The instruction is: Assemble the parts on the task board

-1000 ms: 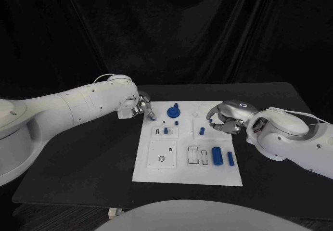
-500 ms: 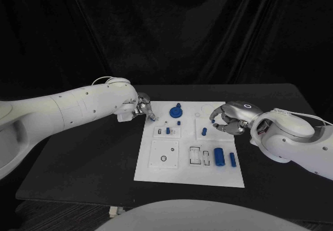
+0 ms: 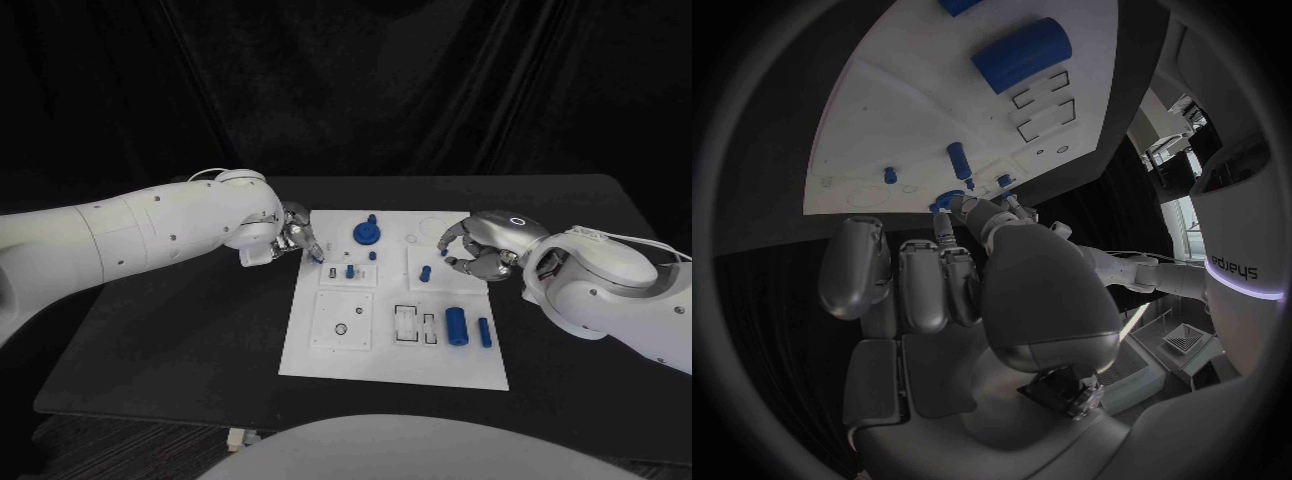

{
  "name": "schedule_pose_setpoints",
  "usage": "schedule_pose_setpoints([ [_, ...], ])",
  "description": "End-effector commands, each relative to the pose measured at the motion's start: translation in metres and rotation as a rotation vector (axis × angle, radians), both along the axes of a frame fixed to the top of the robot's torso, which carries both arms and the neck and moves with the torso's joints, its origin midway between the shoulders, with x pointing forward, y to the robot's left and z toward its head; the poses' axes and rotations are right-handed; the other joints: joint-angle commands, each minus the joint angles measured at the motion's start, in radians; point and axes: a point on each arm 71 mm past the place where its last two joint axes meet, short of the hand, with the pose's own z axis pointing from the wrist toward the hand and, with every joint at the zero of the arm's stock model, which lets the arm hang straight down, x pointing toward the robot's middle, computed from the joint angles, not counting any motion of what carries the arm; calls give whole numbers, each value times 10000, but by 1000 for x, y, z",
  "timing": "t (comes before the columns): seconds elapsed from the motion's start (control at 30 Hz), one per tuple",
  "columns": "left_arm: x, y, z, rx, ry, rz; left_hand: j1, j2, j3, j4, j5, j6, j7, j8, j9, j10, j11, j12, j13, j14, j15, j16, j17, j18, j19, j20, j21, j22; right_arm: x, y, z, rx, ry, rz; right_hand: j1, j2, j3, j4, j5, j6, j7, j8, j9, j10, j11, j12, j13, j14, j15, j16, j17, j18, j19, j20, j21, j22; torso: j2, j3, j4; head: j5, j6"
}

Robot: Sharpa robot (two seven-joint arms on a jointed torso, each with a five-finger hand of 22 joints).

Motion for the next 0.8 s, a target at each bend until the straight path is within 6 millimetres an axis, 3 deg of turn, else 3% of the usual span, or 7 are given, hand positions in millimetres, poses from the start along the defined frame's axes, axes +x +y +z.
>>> schedule_pose_setpoints([
  [0.03,-7,-4,1,-339,494,352,-78,20,426,-337,-11,86,-49,39,5,167,-72,1,1899,1039,-57,27,2635,-54,28,7,-13,1894,-1,-1,-1,12,-20,-86,-9,105,-13,44,35,78,-18,-47,1,-67,26,-34,374,386,74,-36,-9,76,-40,-3,-48,1459,-9,5,3,-31,-2],
  [0.37,-16,-13,2,-606,612,57,-98,44,463,-335,26,104,-56,42,8,172,-81,3,1900,1039,-61,27,2635,-57,42,4,-1,1899,-2,-2,-4,-5,58,-108,-10,107,-9,49,46,79,-18,-51,0,-71,26,-37,370,386,75,-32,1,77,-40,-1,-51,1459,-2,2,-11,27,-2],
  [0.8,-12,-19,2,-922,297,72,-93,54,498,-355,55,94,-55,32,7,172,-86,2,1898,1039,-66,27,2635,-55,37,1,-7,1897,-3,-2,-6,14,88,-96,-10,107,-9,49,46,79,-18,-51,0,-71,26,-37,370,386,75,-32,1,77,-40,-1,-51,1459,11,9,-25,37,-2],
])
